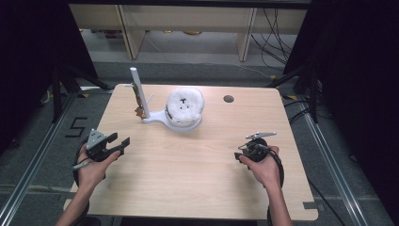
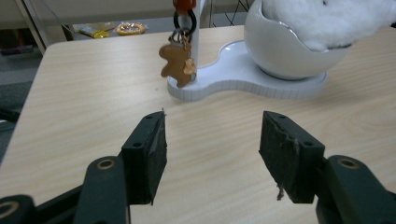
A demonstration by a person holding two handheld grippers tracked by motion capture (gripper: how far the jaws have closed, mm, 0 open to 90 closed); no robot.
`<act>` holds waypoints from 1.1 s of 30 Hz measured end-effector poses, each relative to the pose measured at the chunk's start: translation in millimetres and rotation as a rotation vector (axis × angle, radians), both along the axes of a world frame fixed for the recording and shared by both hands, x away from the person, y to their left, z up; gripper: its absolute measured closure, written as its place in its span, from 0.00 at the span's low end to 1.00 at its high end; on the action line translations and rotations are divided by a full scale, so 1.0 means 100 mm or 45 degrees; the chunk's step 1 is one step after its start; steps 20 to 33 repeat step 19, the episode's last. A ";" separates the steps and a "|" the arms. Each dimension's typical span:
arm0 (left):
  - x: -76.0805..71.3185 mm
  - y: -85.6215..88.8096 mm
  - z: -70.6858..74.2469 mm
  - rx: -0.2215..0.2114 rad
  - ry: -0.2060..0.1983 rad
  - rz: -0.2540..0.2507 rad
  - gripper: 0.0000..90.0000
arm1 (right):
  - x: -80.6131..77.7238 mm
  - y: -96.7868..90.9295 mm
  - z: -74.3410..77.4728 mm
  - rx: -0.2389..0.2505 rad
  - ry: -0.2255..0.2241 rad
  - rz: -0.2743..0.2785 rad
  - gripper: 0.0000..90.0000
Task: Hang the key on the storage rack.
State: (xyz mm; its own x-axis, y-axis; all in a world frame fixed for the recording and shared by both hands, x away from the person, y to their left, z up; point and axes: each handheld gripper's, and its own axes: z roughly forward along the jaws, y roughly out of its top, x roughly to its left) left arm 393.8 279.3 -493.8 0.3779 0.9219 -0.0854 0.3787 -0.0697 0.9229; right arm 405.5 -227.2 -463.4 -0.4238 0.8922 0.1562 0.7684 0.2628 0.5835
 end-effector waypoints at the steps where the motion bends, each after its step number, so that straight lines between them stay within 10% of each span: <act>1: -0.02 -0.01 -0.04 -0.002 0.002 -0.001 0.45 | 0.00 0.00 -0.01 0.012 -0.016 -0.015 0.65; 12: -0.16 -0.07 -0.29 -0.020 0.017 0.011 0.41 | 0.01 0.01 -0.04 0.006 0.002 -0.005 0.64; 33: -0.16 -0.07 -0.29 -0.043 0.012 0.038 0.37 | 0.02 0.00 -0.05 0.027 0.029 0.025 0.64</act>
